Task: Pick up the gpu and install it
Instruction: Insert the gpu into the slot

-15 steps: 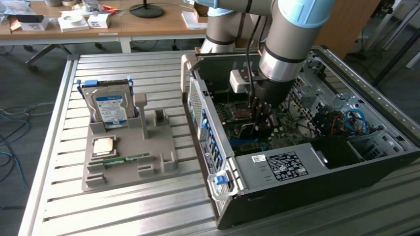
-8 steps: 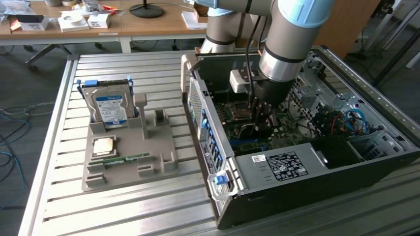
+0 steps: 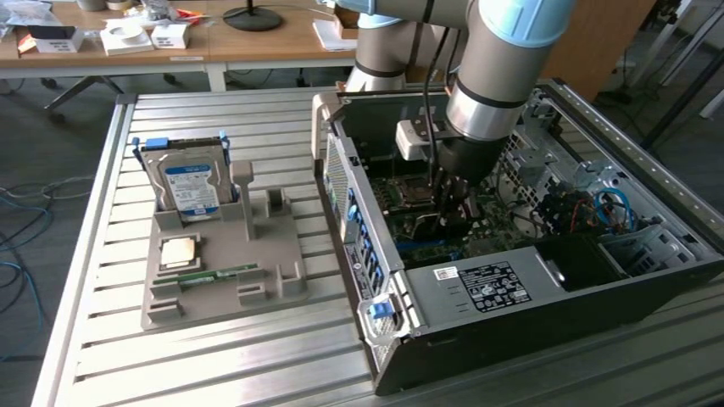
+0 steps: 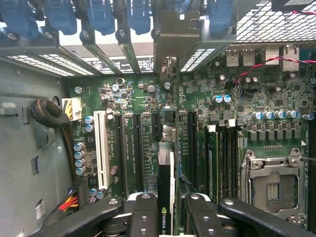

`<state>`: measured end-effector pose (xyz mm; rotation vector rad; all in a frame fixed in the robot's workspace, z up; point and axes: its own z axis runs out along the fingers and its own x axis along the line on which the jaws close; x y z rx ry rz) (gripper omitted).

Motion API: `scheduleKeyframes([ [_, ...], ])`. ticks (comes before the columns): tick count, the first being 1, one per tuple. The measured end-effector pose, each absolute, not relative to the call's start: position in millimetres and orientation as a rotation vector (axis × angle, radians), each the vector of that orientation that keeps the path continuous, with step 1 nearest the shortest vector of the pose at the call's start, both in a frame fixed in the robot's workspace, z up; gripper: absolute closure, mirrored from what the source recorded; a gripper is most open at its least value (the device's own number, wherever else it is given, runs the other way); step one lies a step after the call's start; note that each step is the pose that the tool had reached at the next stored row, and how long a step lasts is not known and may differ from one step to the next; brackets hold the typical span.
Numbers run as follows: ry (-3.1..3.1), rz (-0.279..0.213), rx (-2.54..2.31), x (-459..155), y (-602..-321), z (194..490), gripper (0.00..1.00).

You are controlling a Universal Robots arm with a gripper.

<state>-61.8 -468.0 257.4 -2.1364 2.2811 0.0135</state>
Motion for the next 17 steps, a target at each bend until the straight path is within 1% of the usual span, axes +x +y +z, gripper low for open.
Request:
scheduleKeyframes([
  [9, 2.278, 0.020, -2.134, -61.8, -468.0, 257.3, 0.74],
  [11, 2.272, 0.034, -2.128, -61.8, -468.2, 257.3, 0.74],
  [17, 2.271, 0.035, -2.127, -61.8, -468.0, 256.1, 0.74],
])
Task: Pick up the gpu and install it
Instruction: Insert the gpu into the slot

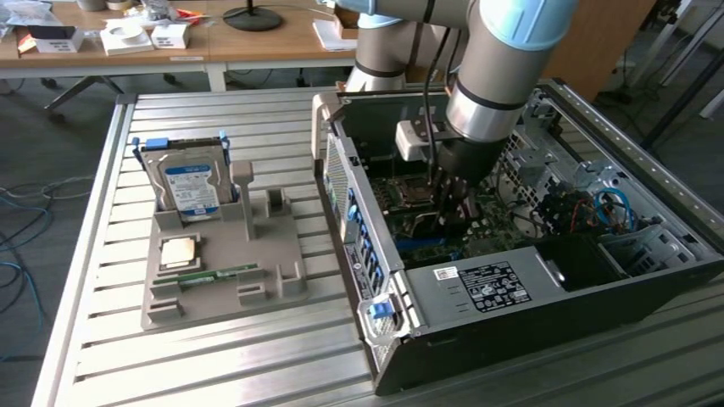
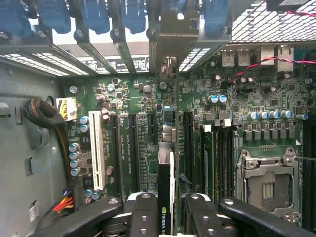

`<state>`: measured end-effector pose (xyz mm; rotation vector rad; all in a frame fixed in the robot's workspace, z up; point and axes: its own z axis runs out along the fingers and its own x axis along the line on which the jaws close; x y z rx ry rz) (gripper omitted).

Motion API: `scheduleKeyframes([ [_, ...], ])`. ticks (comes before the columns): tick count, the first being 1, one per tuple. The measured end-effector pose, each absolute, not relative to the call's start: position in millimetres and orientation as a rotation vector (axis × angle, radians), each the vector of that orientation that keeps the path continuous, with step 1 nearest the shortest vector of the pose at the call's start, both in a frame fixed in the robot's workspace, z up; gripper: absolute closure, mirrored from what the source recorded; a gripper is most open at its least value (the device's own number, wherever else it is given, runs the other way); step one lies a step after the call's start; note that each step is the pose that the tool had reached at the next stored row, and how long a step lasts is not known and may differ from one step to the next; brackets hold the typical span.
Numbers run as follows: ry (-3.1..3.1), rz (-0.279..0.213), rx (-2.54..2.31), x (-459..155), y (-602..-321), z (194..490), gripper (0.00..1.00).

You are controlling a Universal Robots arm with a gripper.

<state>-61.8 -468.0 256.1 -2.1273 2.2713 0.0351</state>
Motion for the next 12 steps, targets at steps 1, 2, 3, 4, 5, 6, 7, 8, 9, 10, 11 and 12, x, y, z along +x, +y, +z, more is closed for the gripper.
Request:
scheduleKeyframes([
  [1, 2.271, 0.035, -2.127, -61.9, -468.0, 255.6, 0.74],
  [2, 2.271, 0.035, -2.127, -61.9, -468.1, 255.6, 0.74],
  [3, 2.271, 0.035, -2.127, -61.9, -468.0, 255.6, 0.74],
  [4, 2.271, 0.035, -2.127, -61.9, -468.0, 255.6, 0.74],
  [5, 2.271, 0.035, -2.127, -61.9, -468.0, 255.6, 0.74],
  [6, 2.271, 0.036, -2.127, -61.9, -468.0, 255.6, 0.74],
  [7, 2.271, 0.036, -2.127, -61.9, -468.0, 255.6, 0.74],
  [8, 2.271, 0.035, -2.127, -61.9, -468.0, 255.6, 0.74],
  [9, 2.271, 0.036, -2.127, -61.9, -468.0, 255.6, 0.74],
  [10, 2.271, 0.036, -2.127, -61.9, -468.0, 255.6, 0.74],
  [11, 2.271, 0.036, -2.127, -61.9, -468.0, 256.0, 0.74],
  [12, 2.271, 0.035, -2.127, -61.9, -468.0, 256.6, 0.74],
])
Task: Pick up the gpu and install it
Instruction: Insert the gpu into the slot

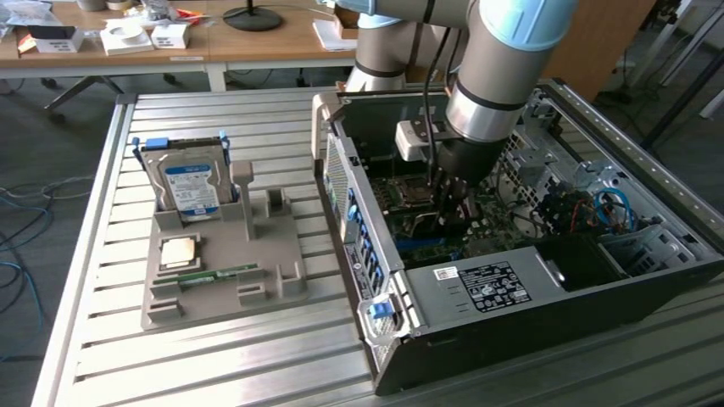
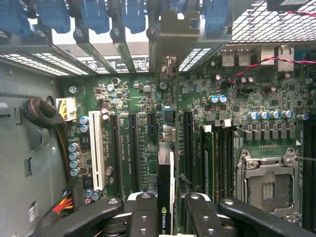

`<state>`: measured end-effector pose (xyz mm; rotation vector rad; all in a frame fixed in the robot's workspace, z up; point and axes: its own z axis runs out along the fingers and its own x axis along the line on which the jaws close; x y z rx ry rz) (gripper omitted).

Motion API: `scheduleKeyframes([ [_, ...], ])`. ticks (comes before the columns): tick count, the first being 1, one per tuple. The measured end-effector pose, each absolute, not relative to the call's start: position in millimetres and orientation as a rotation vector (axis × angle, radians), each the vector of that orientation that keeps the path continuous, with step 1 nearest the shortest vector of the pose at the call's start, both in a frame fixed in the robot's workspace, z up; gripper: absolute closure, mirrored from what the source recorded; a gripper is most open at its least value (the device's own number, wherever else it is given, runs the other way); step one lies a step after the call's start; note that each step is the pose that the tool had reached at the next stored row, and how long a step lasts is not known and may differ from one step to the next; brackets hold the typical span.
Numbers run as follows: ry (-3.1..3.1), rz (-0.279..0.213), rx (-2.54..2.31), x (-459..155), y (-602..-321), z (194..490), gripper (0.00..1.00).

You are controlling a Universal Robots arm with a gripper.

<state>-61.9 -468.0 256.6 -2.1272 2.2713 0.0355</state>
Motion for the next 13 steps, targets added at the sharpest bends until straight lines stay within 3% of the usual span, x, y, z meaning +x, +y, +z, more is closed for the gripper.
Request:
scheduleKeyframes([
  [13, 2.271, 0.035, -2.127, -61.9, -469.0, 258.2, 0.74],
])
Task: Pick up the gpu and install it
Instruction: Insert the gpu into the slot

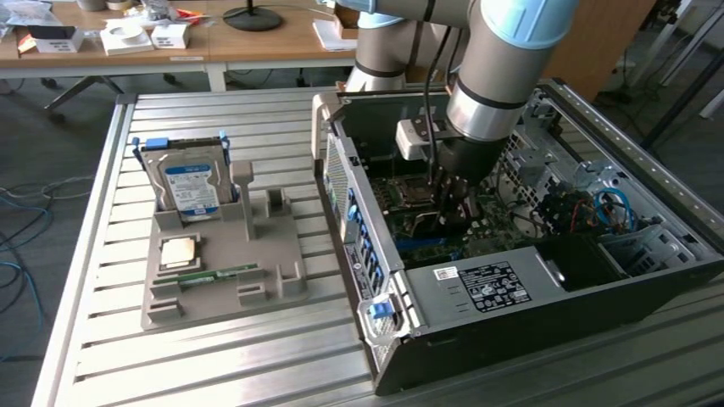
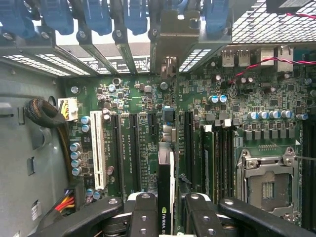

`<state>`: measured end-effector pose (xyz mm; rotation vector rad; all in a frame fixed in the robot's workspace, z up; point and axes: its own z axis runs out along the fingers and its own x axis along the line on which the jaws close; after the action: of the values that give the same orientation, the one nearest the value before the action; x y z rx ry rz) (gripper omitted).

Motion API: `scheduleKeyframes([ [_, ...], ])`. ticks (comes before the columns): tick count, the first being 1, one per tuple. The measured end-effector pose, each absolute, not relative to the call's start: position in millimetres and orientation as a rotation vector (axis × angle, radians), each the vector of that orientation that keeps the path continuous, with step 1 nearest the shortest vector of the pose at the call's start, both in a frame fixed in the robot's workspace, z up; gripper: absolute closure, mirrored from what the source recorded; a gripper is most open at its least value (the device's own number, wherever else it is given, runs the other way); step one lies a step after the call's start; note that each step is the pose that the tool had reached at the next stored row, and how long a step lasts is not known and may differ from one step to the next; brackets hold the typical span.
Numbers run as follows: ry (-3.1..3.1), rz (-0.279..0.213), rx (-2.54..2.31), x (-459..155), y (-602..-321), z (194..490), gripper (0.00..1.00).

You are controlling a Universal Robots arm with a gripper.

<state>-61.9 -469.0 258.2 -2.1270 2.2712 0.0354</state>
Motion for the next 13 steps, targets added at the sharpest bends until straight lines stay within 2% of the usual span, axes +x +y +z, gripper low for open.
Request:
scheduleKeyframes([
  [13, 2.271, 0.035, -2.127, -63.1, -469.1, 258.3, 0.74],
])
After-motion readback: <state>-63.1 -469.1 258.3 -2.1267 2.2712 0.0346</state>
